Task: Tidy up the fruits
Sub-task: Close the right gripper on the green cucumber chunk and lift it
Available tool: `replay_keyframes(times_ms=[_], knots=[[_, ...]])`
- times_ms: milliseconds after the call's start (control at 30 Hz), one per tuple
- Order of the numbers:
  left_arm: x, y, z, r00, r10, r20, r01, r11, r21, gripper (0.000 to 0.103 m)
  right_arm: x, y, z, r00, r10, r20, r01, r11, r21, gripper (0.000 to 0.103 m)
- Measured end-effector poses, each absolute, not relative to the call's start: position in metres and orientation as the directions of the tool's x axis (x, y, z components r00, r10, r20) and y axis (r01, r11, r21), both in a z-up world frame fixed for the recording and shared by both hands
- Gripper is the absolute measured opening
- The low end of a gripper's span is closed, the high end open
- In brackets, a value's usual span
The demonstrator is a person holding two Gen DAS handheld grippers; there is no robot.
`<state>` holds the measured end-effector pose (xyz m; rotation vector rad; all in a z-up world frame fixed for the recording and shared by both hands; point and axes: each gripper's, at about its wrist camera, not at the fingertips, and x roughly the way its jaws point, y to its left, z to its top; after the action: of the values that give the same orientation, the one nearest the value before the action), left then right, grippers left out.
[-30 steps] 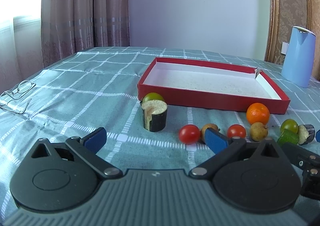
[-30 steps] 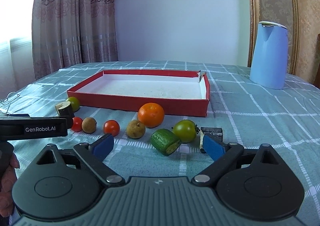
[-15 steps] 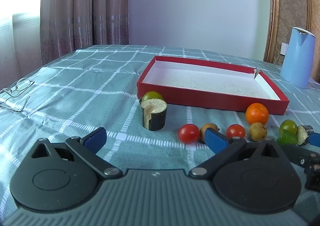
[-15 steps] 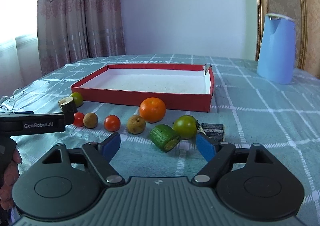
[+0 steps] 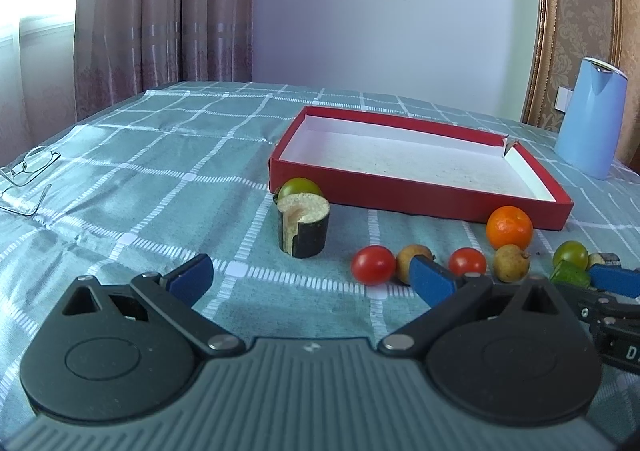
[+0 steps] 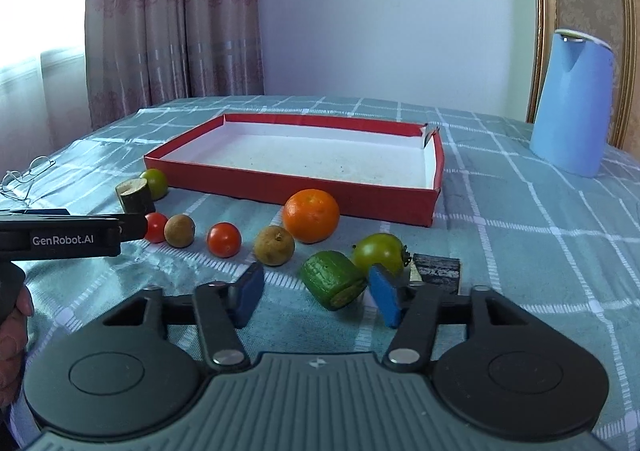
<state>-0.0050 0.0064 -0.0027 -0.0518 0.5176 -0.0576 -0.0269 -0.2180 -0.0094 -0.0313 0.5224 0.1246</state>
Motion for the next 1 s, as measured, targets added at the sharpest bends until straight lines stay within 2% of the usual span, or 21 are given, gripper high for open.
replay_keyframes(times_ms=[1000], knots=[[-0.005, 0.007, -0.003, 0.864, -0.059, -0.500, 0.038, 0.998, -0.051, 0.103, -0.016, -0.220, -0.014, 0.842, 0.096, -0.531, -0.100, 0.995, 0.022, 0.053]])
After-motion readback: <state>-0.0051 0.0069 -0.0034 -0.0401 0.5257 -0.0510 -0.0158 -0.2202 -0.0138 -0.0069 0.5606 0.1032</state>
